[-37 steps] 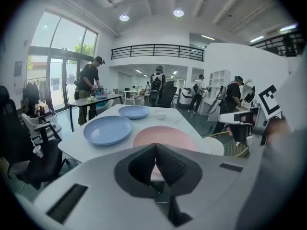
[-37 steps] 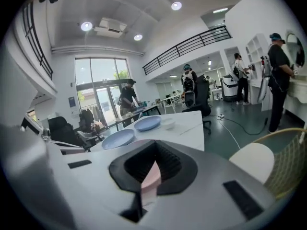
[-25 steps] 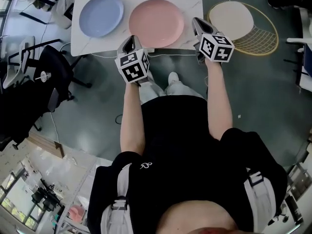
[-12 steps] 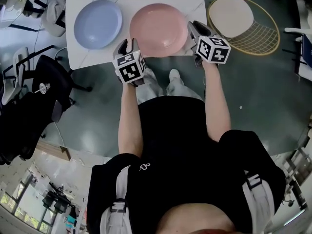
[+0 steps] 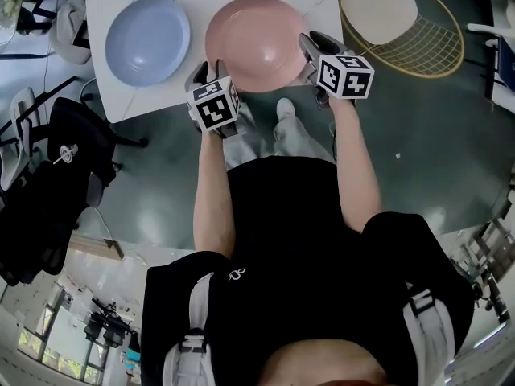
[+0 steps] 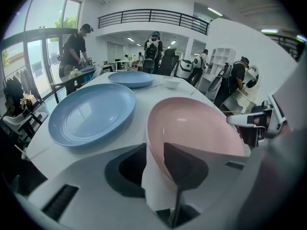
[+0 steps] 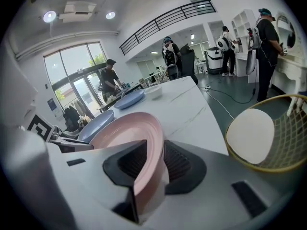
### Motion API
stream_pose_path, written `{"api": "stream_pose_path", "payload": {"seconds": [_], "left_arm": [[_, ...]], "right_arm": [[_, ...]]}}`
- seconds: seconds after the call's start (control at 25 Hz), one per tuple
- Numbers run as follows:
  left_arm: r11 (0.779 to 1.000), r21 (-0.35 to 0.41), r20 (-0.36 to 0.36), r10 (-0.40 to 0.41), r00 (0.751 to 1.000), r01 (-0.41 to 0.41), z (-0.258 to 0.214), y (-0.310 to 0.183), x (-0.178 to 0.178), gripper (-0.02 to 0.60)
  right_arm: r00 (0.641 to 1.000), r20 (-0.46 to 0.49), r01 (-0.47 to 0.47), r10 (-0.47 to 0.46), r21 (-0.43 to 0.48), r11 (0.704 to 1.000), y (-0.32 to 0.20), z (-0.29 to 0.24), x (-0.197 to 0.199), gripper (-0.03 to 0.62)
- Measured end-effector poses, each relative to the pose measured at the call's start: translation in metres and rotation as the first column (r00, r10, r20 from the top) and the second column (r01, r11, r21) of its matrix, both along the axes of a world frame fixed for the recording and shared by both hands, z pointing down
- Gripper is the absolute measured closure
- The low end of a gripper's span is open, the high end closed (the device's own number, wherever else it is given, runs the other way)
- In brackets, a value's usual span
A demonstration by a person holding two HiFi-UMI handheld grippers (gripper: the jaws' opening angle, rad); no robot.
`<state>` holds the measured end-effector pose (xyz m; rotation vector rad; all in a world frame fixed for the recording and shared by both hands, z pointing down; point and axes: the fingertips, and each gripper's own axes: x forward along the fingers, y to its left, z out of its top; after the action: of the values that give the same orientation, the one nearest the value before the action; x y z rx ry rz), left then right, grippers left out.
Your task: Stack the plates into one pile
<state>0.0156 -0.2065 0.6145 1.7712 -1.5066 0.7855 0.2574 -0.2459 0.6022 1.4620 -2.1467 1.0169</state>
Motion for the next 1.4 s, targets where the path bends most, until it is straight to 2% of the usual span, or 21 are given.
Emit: {"api": "stream_pose_path", "payload": {"seconds": [0.16, 0.24, 0.28, 0.44, 0.76, 1.08, 1.4], "left_arm": [[1.000, -0.026, 0.012, 0.012, 1.000, -0.012, 0.011, -0.003, 0.000, 0.464], [0.999, -0.032, 0.036, 0.011, 0.999, -0.009, 0.009, -0.004, 0.002, 0.471], [1.000, -0.027, 0.042, 0.007, 0.999, -0.006, 0.007, -0.007, 0.004, 0.472], [1.000, 0.016, 0.029, -0.005, 1.000, 0.004, -0.007, -0.018, 0.005, 0.485], [0.993, 0.097, 0.039, -0.076, 0.996, 0.072, -0.040, -0.043, -0.022, 0.492], [0.974, 0.152, 0.057, -0.180, 0.982, 0.170, -0.068, -0.054, -0.078, 0.495], [0.940, 0.182, 0.101, -0.311, 0.945, 0.289, -0.079, -0.048, -0.173, 0.495]], "right_arm": [[1.000, -0.013, -0.020, 0.020, -0.030, 0.999, -0.003, 0.010, -0.005, 0.486], [0.998, -0.028, -0.051, 0.050, -0.049, 0.997, -0.005, 0.011, 0.002, 0.529], [0.997, -0.034, -0.067, 0.065, -0.058, 0.996, -0.006, 0.011, 0.006, 0.559], [0.996, -0.028, -0.090, 0.089, -0.053, 0.995, -0.012, 0.004, 0.010, 0.560], [0.999, -0.008, -0.039, 0.039, -0.007, 0.999, -0.044, -0.018, -0.019, 0.557], [0.998, 0.023, 0.057, -0.058, 0.028, 0.998, -0.076, -0.037, -0.078, 0.554], [0.981, 0.043, 0.189, -0.191, 0.056, 0.980, -0.102, -0.047, -0.185, 0.554]]}}
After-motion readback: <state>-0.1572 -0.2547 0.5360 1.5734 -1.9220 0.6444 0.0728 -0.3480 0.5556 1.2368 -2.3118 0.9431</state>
